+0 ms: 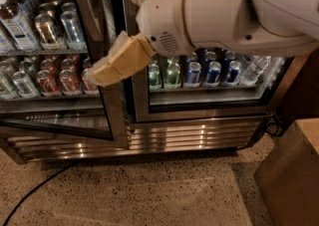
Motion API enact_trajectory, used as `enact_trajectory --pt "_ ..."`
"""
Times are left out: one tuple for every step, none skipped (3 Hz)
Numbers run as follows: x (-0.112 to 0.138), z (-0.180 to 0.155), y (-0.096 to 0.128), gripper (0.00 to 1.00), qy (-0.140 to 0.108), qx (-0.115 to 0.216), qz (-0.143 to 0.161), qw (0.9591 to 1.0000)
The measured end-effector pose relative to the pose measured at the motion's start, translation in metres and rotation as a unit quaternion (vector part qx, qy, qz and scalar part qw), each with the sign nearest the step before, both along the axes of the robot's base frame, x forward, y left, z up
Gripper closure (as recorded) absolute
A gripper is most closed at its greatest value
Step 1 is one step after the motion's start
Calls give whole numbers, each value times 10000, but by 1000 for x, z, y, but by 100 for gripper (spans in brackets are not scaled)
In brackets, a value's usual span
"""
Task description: Open left fridge door
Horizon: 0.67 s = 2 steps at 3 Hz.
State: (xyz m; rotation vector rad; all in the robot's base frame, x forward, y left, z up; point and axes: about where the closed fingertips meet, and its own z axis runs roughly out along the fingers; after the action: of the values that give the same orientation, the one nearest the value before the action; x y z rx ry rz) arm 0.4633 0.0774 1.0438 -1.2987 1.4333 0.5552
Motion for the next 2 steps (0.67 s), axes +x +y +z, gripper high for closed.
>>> enact_trajectory --pt "-4 -1 -28 0 36 -15 -360 9993" --pt "-4 -1 -28 0 36 -15 -360 9993"
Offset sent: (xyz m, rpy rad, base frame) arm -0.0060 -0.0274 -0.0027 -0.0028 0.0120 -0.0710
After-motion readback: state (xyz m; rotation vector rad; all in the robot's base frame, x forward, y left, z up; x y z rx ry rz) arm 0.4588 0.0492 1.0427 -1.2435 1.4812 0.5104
